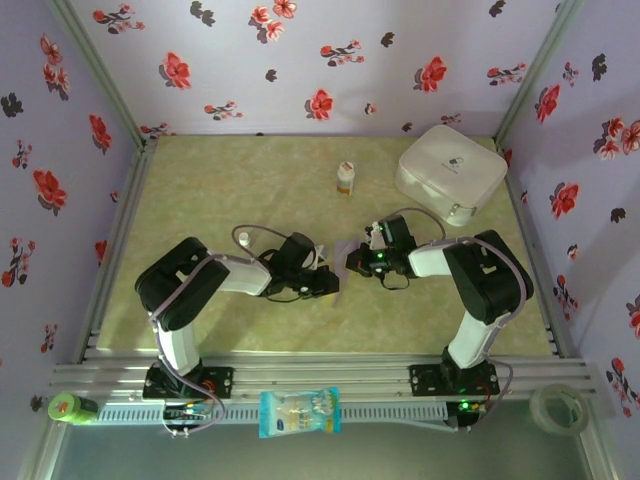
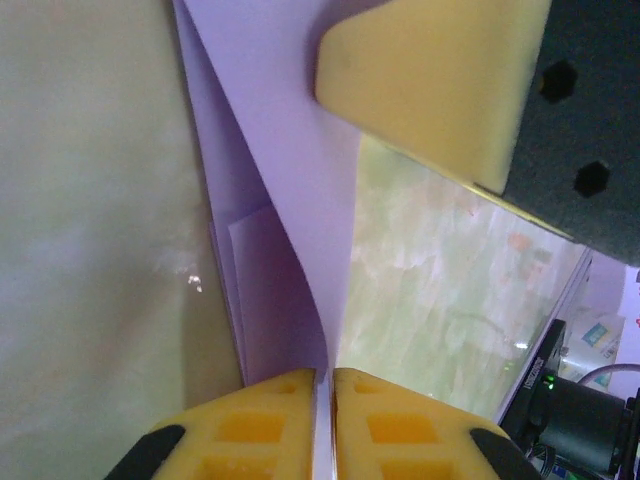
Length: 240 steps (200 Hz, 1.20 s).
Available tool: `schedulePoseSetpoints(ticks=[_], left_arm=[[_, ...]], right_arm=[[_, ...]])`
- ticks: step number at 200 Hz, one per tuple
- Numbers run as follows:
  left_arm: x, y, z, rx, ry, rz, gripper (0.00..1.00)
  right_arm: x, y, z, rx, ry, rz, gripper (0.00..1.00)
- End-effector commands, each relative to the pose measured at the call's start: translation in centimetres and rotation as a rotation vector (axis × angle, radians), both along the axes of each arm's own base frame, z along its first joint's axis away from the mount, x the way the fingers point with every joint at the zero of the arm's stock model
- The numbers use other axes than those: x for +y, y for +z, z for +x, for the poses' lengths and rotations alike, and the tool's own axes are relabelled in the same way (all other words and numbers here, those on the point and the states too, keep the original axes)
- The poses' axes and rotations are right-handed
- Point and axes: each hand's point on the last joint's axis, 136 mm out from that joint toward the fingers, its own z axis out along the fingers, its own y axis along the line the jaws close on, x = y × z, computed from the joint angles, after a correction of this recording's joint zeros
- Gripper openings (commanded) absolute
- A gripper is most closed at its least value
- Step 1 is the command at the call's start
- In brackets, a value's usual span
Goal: Fold a paper plane with a square sheet of paper (pick it up from the middle)
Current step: Fold the wing for the fifth time at the center of the table.
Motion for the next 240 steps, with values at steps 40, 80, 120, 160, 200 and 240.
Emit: schedulePoseSetpoints(ticks=[40,80,120,160,200,240], left_arm=[[2.2,-2.3,-3.2,0.085,-0.043,0.115,0.14],[2.3,-2.3,-3.4,0.089,-0.045,0.115,0.05],[2.4,-2.1,-3.5,0.088,-0.041,0.113,0.13],[3.1,-2.0,-3.5,0.075,-0.032,0.143,0.18],[3.2,-2.3,-3.7,0.082,-0.039,0.150,0.10],[3.2,-2.3,-3.9,0.090,-0.041,0.142,0.05]], right_arm=[[-1.3,-2.7,-0.7,0.058,-0.032,-0.105,0.05],[-1.4,-2.9,-0.8,0.061,-0.033,-0.117,0.05],[-1.4,-3.0,-0.9,0.066,-0.032,-0.128,0.05],[-1.4,-3.2,-0.9,0.069,-0.030,-0.135,0.05],[-1.3,-3.2,-0.9,0.069,-0.028,-0.135,0.05],[-1.3,-3.5,-1.0,0.076,-0.029,-0.143,0.05]])
